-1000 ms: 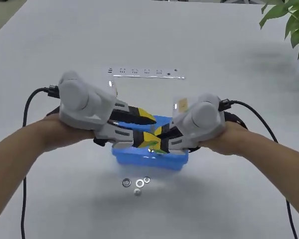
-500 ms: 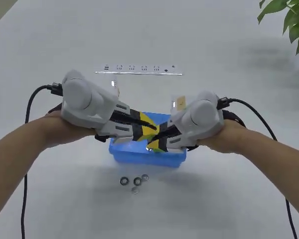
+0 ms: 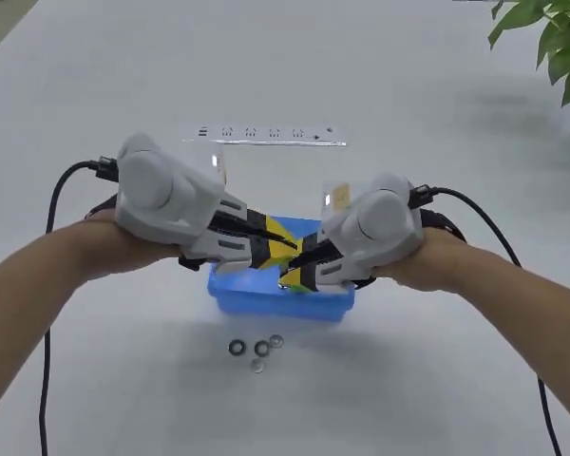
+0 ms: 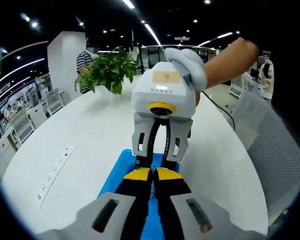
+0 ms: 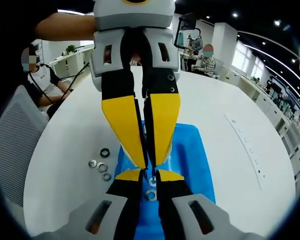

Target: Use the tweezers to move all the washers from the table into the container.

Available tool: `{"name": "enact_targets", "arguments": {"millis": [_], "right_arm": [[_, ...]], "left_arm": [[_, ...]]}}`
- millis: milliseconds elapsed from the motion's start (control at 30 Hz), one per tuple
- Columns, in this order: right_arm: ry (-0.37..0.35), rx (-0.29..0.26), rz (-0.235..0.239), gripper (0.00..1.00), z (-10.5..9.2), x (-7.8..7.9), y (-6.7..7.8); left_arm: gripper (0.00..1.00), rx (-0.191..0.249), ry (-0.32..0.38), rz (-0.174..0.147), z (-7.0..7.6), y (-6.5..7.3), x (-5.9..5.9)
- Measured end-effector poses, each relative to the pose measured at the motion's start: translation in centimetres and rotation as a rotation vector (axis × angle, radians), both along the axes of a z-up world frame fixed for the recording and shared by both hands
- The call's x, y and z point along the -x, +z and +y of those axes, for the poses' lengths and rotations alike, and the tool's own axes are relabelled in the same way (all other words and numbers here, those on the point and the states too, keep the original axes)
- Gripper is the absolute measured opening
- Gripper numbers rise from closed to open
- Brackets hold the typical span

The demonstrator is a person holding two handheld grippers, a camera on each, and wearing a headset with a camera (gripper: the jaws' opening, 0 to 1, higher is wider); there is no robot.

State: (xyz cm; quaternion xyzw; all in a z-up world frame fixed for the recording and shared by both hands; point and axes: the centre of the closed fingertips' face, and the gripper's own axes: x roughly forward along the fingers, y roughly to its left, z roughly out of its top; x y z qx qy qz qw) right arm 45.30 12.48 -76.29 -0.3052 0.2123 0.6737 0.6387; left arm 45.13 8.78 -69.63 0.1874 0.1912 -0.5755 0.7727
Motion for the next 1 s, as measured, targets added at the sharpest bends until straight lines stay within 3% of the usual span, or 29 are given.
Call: {"name": "enact_targets", "arguments": {"millis": [633,1000], "right_arm": [[-0.053,-0.038,0.017,0.24,-0.6,0.4,2.2],[-0.087,-0.055,0.03,0.34,-1.7,1.7,3.4]], "left_arm": [[0.06,0.015,0.018,0.017,0.0,2.1,0.6],[0.06,0.013,0.013,0.007,0.2,3.5,1.4]]}}
